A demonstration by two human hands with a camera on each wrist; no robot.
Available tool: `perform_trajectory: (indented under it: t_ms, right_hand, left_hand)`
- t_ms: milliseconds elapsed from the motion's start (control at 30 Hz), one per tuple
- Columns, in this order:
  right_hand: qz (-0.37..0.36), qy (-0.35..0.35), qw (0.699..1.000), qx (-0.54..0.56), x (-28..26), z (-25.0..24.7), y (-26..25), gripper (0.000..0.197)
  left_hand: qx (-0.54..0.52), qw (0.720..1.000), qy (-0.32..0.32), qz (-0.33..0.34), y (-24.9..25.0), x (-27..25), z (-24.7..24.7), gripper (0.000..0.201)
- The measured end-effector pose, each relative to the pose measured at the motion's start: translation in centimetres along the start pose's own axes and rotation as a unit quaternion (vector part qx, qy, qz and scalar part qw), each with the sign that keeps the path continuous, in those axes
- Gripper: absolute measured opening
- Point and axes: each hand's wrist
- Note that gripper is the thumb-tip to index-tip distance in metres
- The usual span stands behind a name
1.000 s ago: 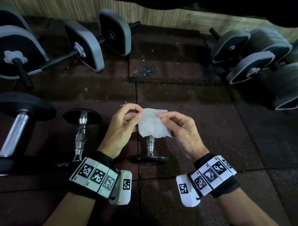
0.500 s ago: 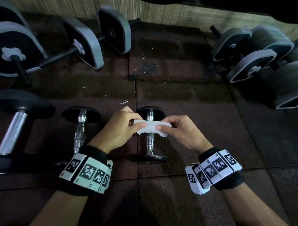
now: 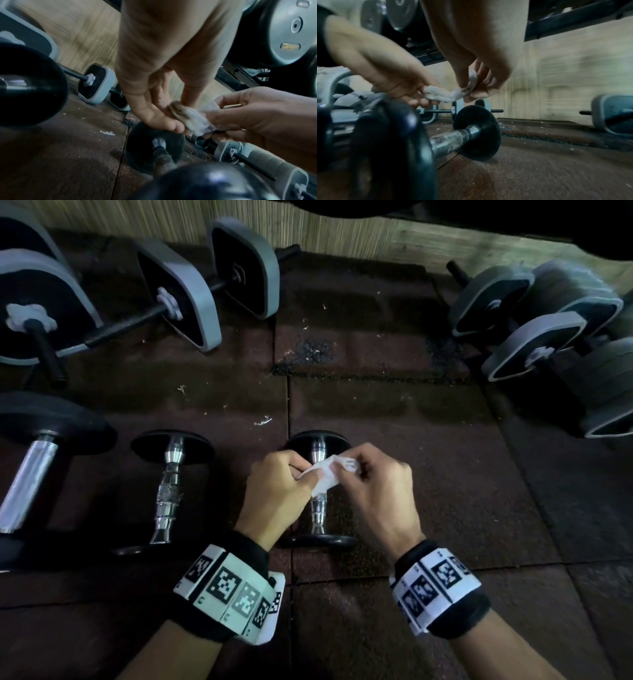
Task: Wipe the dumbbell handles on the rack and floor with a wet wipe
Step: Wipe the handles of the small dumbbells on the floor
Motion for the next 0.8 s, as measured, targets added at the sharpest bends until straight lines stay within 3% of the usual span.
perform_trajectory:
  t_ms: [133, 300, 433, 600, 800]
  right_hand:
    - [-0.051, -0.013, 0.999, -0.008, -0.5, 1.4, -0.3, 0.008]
    - [-0.022, -0.075, 0.996, 0.046, -1.0, 1.3, -0.1, 0.026]
    - [0.020, -0.088, 0.993, 0.073, -0.8, 0.9, 0.6, 0.038]
    - [0.115, -0.099, 0.956, 0.252, -0.7, 0.3, 2.5, 0.012]
    - [0.220, -0.209, 0.947, 0.107, -1.5, 1.5, 6.2, 0.012]
  left_hand:
    - [-0.060, 0.997, -0.027, -0.029, 0.1, 0.0, 0.3, 0.008]
    - [-0.263, 0.950, -0.165, -0.029, 1.0, -0.5, -1.2, 0.033]
    - [-0.246, 0.942, -0.224, -0.035, 1.5, -0.9, -1.9, 0.028]
    - [-0.128, 0.980, -0.150, -0.022, -0.1, -1.3, -2.1, 0.022]
    - [0.015, 0.999, -0.024, -0.015, -4.6, -2.0, 1.7, 0.016]
Point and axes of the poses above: each hand's wrist, its own x-axis towards the middle knuckle, its own z-axis out of the palm, y = z × x, and after that the axes turned 15 degrees about -y, right-handed
